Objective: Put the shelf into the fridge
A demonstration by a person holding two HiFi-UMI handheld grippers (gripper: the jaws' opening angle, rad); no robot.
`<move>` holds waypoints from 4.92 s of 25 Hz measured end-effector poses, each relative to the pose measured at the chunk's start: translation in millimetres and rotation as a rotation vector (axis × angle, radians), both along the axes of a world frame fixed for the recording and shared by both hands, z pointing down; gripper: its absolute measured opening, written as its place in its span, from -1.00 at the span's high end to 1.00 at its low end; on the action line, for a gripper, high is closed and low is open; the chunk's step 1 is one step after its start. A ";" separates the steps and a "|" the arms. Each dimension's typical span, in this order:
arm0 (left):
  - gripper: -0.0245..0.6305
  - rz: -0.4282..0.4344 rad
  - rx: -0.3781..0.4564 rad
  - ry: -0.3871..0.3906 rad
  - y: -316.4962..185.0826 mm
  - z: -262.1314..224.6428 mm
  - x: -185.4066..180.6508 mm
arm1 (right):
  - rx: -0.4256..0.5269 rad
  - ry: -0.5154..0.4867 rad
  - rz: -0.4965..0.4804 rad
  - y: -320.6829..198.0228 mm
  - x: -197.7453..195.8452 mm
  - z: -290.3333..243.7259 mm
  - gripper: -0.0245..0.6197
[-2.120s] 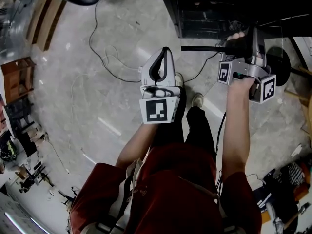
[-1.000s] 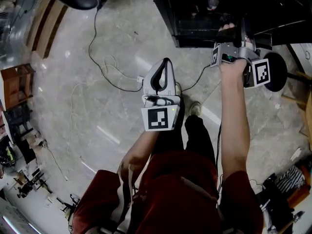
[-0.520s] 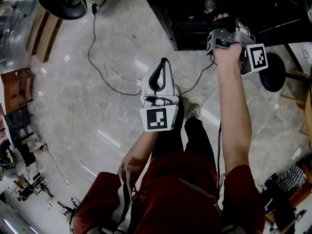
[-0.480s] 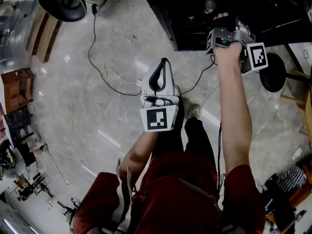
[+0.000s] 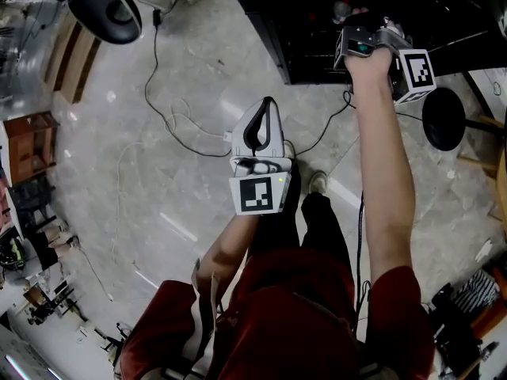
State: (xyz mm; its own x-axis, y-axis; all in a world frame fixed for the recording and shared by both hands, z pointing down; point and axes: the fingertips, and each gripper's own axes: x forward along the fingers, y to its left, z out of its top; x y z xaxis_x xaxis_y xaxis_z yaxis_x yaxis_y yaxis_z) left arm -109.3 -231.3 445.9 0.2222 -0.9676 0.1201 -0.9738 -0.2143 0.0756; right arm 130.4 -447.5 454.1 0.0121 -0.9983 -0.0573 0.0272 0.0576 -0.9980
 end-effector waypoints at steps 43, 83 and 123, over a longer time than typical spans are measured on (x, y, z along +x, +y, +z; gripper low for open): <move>0.91 0.037 0.029 -0.004 34.6 -6.8 33.0 | 0.157 0.540 -0.188 94.1 -20.5 -26.0 0.14; 0.91 0.021 0.012 -0.032 7.9 5.4 1.7 | 0.116 1.589 -0.124 58.7 -67.5 -24.9 0.95; 0.91 0.011 0.030 -0.074 -2.6 5.3 -4.9 | 0.166 1.600 -0.073 -2.4 -71.4 -22.3 0.95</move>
State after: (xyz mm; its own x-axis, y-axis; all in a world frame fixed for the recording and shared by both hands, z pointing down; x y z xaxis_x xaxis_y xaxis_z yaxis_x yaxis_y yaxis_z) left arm -114.3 -233.9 451.2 0.2240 -0.9686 0.1078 -0.9742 -0.2256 -0.0034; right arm 59.0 -449.9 431.9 -0.2087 -0.9757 -0.0662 -0.9780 0.2082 0.0136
